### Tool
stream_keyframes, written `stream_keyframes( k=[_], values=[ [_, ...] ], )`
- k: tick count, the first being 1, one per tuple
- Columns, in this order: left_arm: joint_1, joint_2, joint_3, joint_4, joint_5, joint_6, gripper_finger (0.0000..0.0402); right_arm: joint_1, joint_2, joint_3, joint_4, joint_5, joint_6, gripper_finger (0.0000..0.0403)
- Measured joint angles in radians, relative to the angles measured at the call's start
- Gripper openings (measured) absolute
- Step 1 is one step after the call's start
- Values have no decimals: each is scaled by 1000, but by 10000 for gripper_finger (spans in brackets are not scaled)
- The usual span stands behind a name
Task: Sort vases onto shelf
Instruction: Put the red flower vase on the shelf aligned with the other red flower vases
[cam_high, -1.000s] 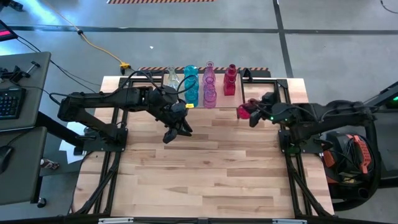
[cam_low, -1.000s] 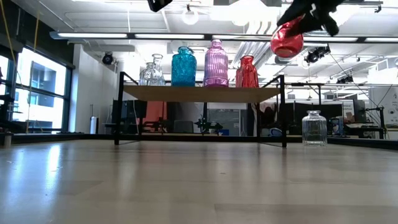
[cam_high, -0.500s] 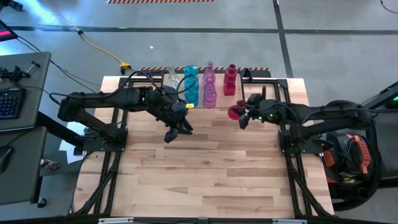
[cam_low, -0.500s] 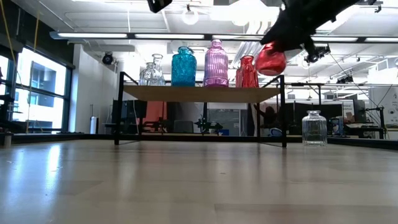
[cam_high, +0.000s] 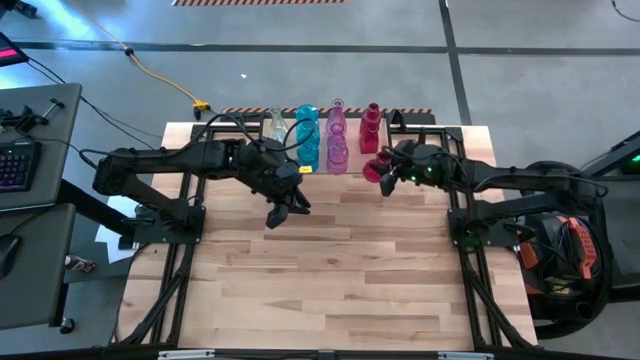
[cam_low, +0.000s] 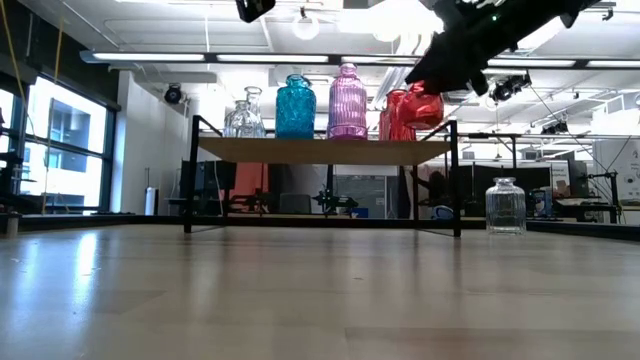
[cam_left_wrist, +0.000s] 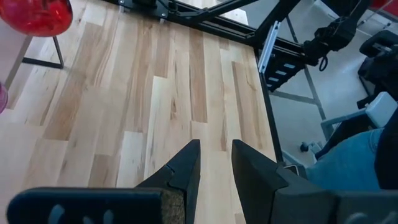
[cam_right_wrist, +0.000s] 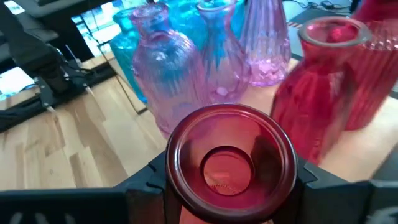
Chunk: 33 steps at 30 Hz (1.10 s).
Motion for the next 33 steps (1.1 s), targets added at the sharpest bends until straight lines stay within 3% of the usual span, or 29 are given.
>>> stream_keyframes(
  k=[5,8,13,16,27,33],
  values=[
    [0,0,0,0,0,0,81,-27,44,25,-11,-52,-12,149],
    [0,0,0,0,0,0,81,-23,88,115,-60,-69,-3,149],
    [0,0,0,0,-1,1,81,-11,179,313,-316,-67,-52,149],
    [0,0,0,0,-2,1,81,-12,200,369,-333,-68,-98,149],
    [0,0,0,-1,-2,18,81,-70,190,201,-178,-108,-78,149],
    [5,0,0,-1,-2,19,81,-107,188,183,-155,-107,-104,149]
  ],
)
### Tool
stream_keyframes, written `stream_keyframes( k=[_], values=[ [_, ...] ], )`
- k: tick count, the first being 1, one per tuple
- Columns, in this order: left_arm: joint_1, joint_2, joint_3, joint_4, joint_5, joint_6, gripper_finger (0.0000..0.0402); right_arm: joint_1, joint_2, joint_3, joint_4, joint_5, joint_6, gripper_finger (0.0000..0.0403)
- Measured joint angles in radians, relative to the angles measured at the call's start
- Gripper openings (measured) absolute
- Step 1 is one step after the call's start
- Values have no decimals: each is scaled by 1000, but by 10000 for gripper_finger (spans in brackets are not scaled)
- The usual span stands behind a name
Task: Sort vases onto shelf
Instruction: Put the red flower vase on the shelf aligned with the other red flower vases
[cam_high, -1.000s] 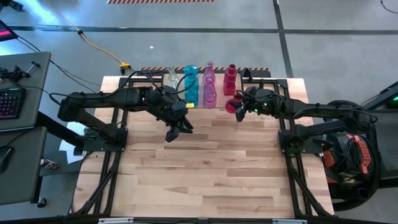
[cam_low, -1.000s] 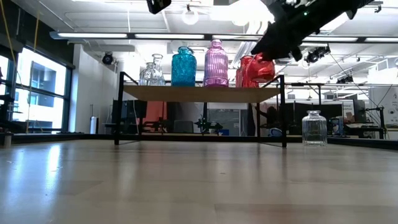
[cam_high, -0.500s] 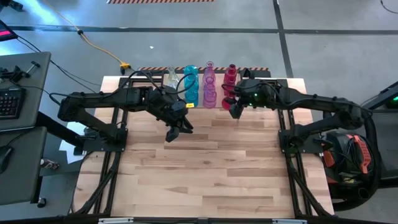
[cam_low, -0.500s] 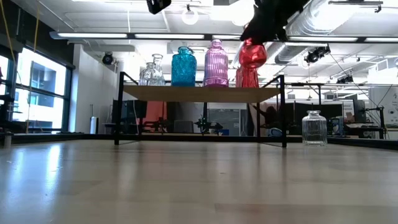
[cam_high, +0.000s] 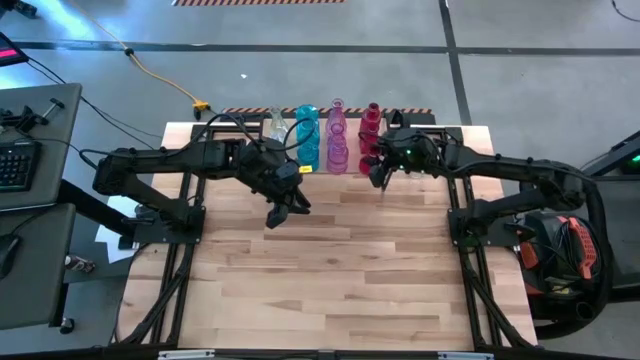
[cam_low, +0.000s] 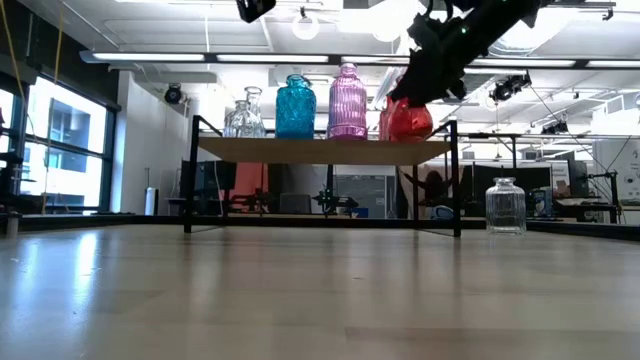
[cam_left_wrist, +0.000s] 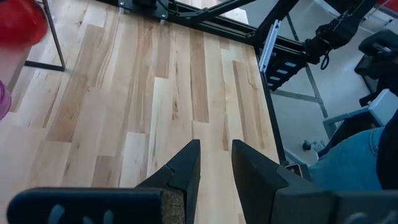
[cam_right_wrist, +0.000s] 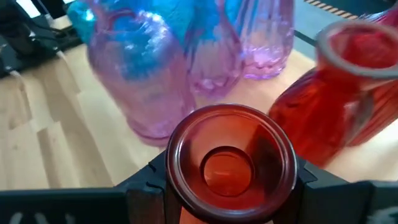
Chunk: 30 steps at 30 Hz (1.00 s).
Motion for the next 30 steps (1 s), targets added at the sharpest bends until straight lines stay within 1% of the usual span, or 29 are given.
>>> stream_keyframes(
  k=[5,8,16,19,21,23,25,30],
  values=[
    [8,0,0,0,0,8,81,-30,-1,0,6,-2,-25,149],
    [13,0,0,0,0,8,81,-41,-1,0,6,-23,-39,149],
    [15,0,0,0,1,10,81,-42,0,0,6,-26,-74,149],
    [15,0,0,-18,3,54,81,-42,5,0,8,-26,-74,149],
    [10,-8,-6,-66,2,96,81,-42,8,0,8,-26,-77,149],
    [1,-32,-39,-69,1,113,81,-42,14,0,17,-26,-77,149],
    [-10,-69,-101,-30,-2,112,81,-42,14,0,18,-26,-78,149],
    [-30,-184,-272,127,-28,81,81,-42,14,0,21,-26,-79,149]
  ],
)
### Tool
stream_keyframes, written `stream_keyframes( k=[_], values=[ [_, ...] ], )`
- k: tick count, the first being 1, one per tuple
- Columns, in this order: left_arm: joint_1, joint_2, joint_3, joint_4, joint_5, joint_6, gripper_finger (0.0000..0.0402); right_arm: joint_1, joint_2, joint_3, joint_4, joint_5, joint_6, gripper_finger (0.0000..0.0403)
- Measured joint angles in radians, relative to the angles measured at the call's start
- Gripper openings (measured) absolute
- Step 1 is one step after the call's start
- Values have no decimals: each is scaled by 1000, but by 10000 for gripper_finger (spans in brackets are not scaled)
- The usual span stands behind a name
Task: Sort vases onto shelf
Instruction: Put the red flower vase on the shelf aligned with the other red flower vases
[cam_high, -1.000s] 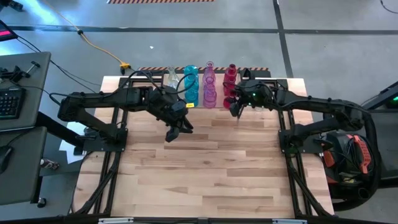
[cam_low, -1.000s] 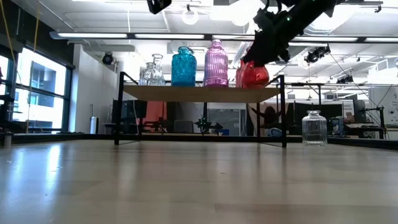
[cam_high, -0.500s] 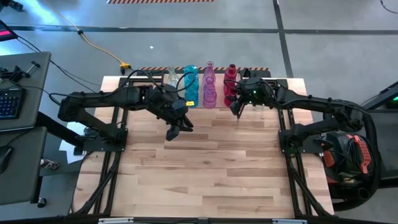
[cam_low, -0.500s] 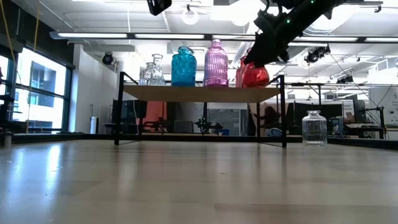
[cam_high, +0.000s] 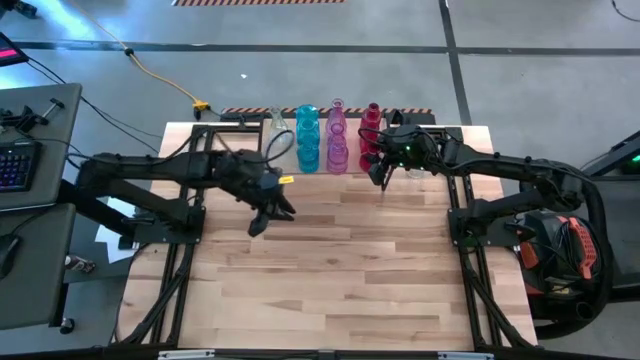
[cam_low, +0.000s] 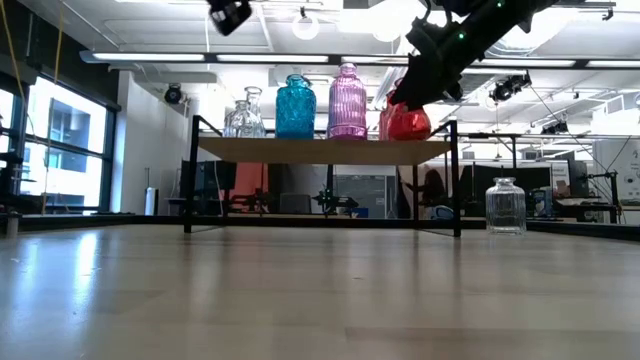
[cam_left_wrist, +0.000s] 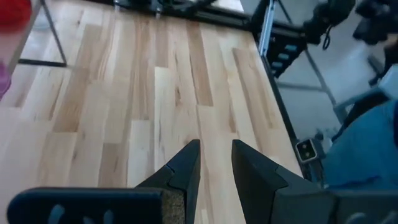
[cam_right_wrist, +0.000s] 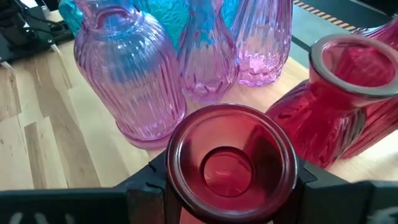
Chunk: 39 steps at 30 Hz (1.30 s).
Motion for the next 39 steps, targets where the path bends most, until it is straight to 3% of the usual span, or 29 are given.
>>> stream_keyframes(
  k=[8,18,28,39],
  values=[
    [11,-115,-120,62,-25,-142,80,2,0,0,1,7,-44,149],
    [11,-125,-123,68,-24,-150,81,2,0,0,1,8,-44,151],
    [11,-125,-123,67,-22,-144,81,2,0,0,19,11,-33,208],
    [11,-125,-123,59,-22,-144,81,2,0,0,36,35,-33,209]
  ],
)
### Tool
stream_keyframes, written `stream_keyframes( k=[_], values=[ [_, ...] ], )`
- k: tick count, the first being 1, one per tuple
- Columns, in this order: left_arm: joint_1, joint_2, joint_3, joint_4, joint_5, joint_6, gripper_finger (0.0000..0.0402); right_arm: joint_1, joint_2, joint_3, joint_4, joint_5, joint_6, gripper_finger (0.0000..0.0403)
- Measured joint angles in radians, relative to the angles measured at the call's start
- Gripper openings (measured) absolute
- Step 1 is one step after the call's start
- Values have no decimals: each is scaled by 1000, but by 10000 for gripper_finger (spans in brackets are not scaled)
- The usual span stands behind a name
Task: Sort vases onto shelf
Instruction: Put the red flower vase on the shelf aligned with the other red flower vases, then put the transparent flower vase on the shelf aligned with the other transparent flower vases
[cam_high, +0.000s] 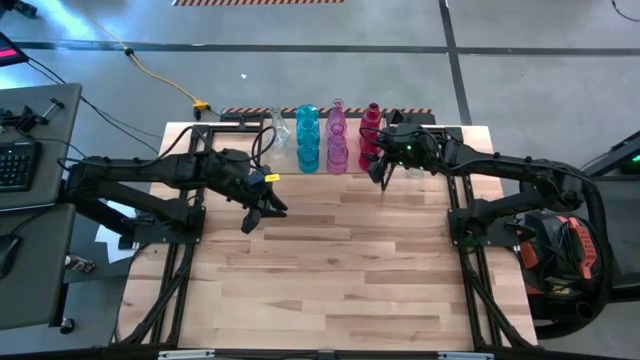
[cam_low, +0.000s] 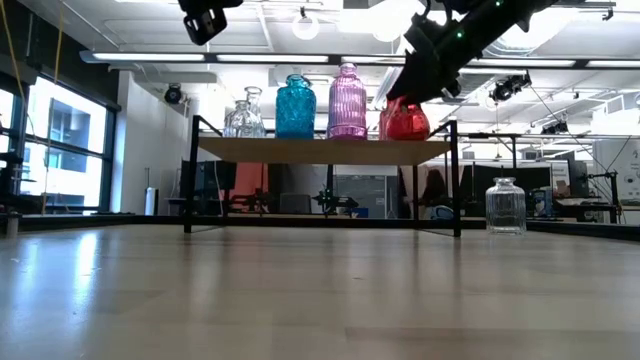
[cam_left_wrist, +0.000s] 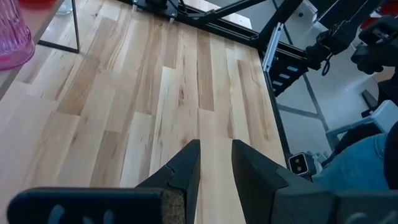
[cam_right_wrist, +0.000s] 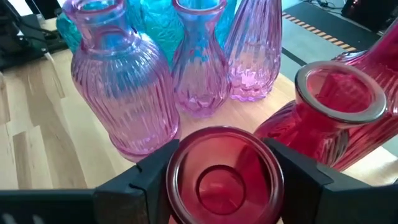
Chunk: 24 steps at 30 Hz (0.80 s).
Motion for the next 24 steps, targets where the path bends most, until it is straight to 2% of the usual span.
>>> stream_keyframes(
  k=[10,24],
  values=[
    [0,0,0,-2,5,1,81,0,-54,0,16,0,39,209],
    [0,0,0,-2,5,-3,81,0,-229,0,51,2,111,209]
  ],
)
